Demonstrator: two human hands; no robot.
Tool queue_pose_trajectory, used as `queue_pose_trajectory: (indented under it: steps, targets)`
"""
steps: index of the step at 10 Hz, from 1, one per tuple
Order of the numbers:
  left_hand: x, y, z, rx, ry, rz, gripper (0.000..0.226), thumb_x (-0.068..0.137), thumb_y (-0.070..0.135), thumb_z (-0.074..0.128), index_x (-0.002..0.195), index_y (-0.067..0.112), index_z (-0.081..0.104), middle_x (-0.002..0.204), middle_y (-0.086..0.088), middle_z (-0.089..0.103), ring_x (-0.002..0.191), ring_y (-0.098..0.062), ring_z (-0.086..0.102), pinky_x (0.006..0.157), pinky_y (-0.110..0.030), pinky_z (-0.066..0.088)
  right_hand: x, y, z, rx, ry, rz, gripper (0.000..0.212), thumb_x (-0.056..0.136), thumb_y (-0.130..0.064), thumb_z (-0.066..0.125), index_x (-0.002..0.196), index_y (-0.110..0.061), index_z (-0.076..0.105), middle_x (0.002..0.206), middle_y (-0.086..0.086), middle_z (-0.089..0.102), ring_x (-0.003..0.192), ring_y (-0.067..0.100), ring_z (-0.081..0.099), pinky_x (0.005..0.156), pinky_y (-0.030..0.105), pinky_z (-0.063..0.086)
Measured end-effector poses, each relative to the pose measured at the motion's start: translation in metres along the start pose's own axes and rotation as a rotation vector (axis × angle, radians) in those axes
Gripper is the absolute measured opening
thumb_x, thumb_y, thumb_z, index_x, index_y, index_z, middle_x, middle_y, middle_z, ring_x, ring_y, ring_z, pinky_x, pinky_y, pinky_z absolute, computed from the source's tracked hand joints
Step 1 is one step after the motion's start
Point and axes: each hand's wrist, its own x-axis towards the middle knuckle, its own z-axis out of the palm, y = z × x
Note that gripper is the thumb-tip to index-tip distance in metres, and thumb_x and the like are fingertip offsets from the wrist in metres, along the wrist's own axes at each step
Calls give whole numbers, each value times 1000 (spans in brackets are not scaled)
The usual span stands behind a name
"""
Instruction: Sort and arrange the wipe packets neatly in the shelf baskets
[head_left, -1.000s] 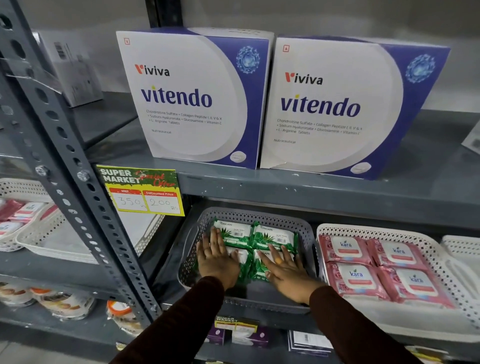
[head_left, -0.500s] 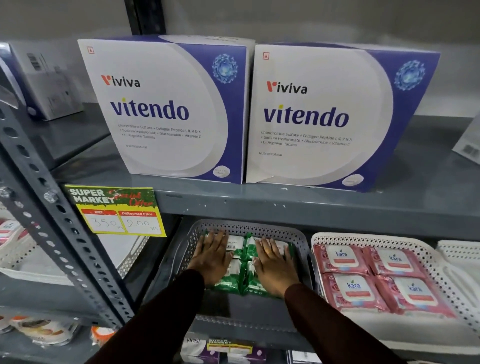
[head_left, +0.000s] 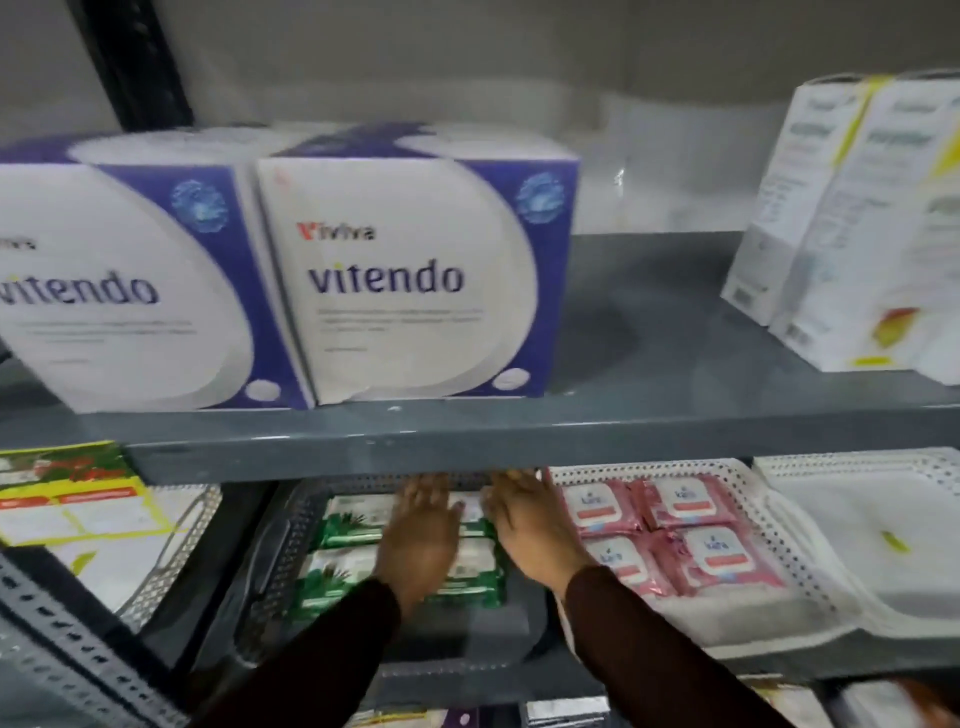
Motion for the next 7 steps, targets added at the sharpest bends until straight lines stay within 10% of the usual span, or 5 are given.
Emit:
queue_pose_trajectory:
  steps: [2, 3, 4, 7]
  targets:
    - [-5, 188, 44, -69, -138, 237, 53, 90, 32, 37, 132, 7, 55, 143, -13, 50, 134, -31, 41, 112, -42, 31, -83, 162, -67, -174, -71, 317, 80, 82, -50, 1, 152, -23, 28, 162, 5, 19, 151, 26, 13, 122, 49, 6]
    - [-5, 210, 74, 1, -224, 81, 58, 102, 33, 23, 151, 4, 12, 157, -10, -5, 140, -28, -12, 117, -45, -10, -99, 210, -71, -272, -152, 354, 85, 78, -60, -8, 153, -33, 22, 164, 2, 13, 151, 24, 0, 120, 50, -1]
    - [6, 209, 85, 1, -391, -9, 60, 104, 39, 16, 152, 12, -8, 147, 1, -29, 138, -24, -29, 113, -47, -15, -96, 231, -61, -286, -210, 247, 97, 73, -70, -27, 154, -35, 14, 163, 1, 9, 143, 19, -17, 118, 43, -11]
    - [6, 217, 105, 161, -379, 70, 62, 101, 44, 7, 149, 14, -16, 156, -11, -22, 141, -35, -23, 116, -52, -13, -101, 244, -39, -224, -261, 338, 62, 96, -54, 9, 152, -36, -8, 153, -6, -23, 151, 29, -6, 116, 61, 7]
